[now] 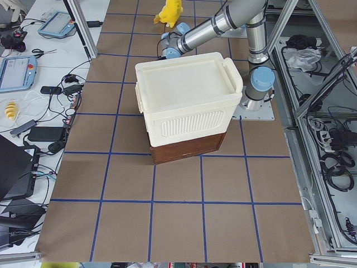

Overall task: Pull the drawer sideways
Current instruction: 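Pull the handle with the left gripper, sliding the drawer out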

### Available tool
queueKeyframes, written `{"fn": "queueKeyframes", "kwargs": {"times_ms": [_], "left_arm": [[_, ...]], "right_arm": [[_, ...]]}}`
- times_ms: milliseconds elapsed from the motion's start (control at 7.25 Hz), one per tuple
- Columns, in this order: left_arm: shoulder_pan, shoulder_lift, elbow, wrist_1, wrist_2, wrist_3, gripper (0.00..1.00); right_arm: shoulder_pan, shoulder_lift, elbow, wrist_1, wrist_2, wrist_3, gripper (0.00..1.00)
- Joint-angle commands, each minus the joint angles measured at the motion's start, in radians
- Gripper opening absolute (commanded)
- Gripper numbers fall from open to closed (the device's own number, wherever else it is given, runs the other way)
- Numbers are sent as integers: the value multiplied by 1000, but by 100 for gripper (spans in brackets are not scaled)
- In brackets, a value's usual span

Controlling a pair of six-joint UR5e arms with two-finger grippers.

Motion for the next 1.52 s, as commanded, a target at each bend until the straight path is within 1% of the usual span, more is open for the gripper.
{"fn": "queueKeyframes", "kwargs": {"times_ms": [0, 276, 552, 690, 828, 966, 1103, 1241, 1379], "left_arm": [[-27, -1, 8, -1, -8, 1, 21], [-66, -4, 24, -5, -6, 4, 21], [-70, -5, 24, -14, -8, 4, 23], [-70, -5, 23, -16, -6, 4, 77], [-70, 4, 26, -19, -8, 6, 100], [-69, 10, 28, -16, -21, 6, 100], [-70, 33, 64, -11, -113, 56, 100], [-82, 54, 122, -5, -228, 111, 100], [-93, 98, 177, -7, -356, 162, 100]], "right_arm": [[0, 0, 0, 0, 0, 0, 100], [0, 0, 0, 0, 0, -2, 100], [0, 0, 0, 0, 0, 0, 100], [0, 0, 0, 0, 0, 0, 100], [0, 0, 0, 0, 0, 0, 100], [0, 0, 0, 0, 0, 0, 100], [0, 0, 0, 0, 0, 0, 100], [0, 0, 0, 0, 0, 0, 100], [0, 0, 0, 0, 0, 0, 100]]}}
